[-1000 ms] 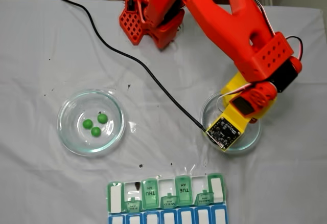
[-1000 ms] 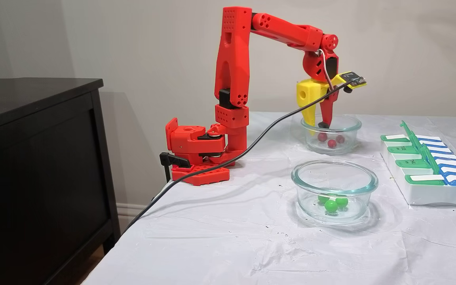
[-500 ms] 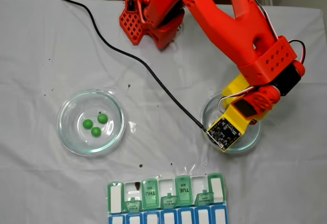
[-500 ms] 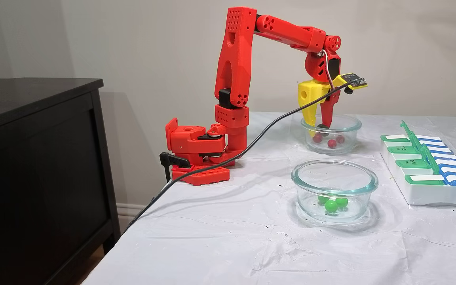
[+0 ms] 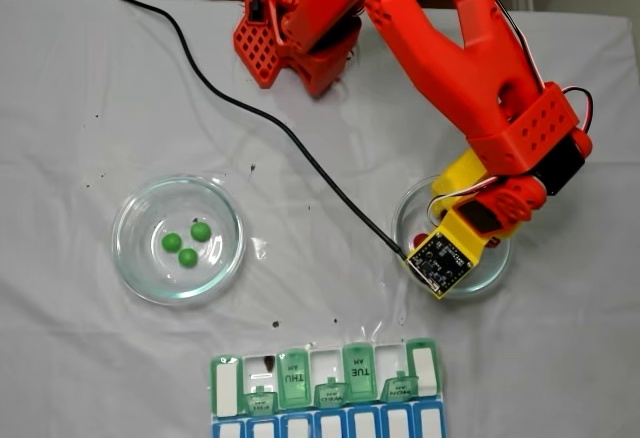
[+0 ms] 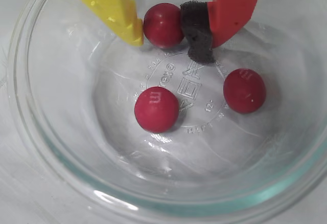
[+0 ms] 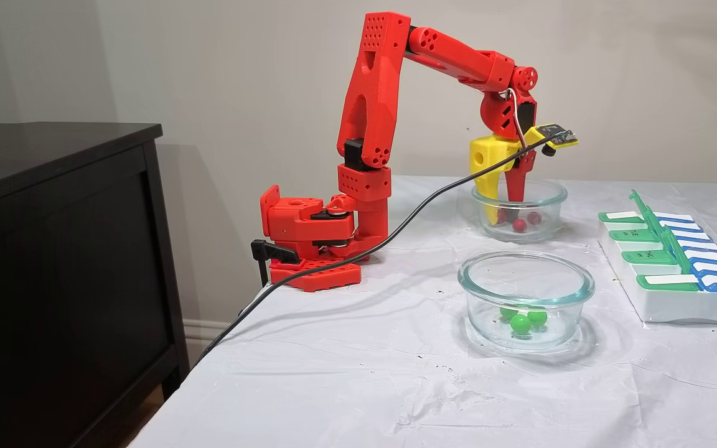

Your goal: Sort medicines into box.

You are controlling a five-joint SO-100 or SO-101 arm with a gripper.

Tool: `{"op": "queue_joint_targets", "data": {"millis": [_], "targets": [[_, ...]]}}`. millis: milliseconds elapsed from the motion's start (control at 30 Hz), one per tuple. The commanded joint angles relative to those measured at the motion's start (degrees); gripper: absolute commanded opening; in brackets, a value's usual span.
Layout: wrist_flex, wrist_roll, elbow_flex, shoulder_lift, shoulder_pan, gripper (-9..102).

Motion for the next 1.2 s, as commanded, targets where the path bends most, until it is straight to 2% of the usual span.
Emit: {"op": "queue_joint_targets", "data": {"millis": [0,67,167,733,767,967,1167], "targets": [[2.0,0.2,-3.1,0.8,-1.8,9],[2.5,0.4,-3.3,0.5,-1.8,2],[2.5,0.4,-3.2,0.9,-1.9,0],[2.2,1.6,-4.5,3.2,-1.8,0],[2.6,2.4,-4.8,2.8,-1.8,1],[1.7,2.5,-4.7,4.0,-1.7,29],[2.0,3.6,-5.2,5.3,-2.7,27]]}}
